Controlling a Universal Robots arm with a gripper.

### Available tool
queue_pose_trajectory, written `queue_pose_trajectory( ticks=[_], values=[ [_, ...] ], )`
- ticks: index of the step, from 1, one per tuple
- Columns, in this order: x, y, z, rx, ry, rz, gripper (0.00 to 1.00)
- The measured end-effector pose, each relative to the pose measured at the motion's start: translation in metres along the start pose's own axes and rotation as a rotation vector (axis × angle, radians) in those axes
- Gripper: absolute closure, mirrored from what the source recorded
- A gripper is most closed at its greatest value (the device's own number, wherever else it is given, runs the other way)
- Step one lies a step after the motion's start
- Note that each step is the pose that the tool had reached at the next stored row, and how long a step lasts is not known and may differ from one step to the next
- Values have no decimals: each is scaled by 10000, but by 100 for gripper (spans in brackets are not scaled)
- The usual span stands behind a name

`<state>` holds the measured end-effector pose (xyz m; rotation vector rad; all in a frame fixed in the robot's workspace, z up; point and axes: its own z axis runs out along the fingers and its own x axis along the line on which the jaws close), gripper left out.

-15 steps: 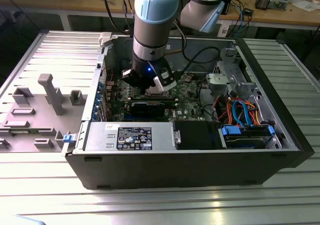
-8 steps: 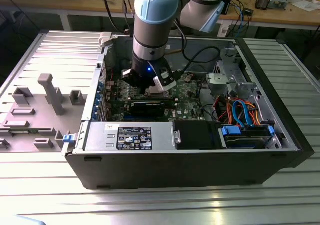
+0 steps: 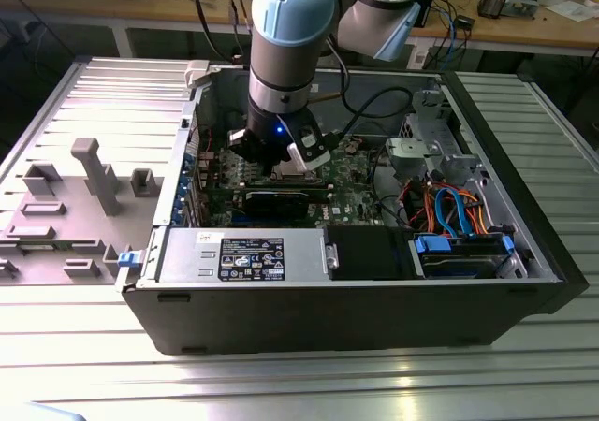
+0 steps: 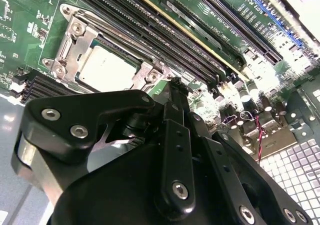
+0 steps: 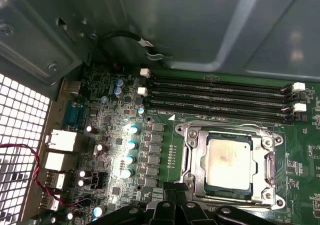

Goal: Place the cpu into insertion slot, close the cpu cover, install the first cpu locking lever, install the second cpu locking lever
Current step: 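Install the second cpu locking lever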

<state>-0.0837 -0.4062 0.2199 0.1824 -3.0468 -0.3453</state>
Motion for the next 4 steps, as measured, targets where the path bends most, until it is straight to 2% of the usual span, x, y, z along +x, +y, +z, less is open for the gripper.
queue_pose_trajectory(
  ticks=[4],
  values=[
    [0,0,0,-18,-1,-1,89]
  ],
)
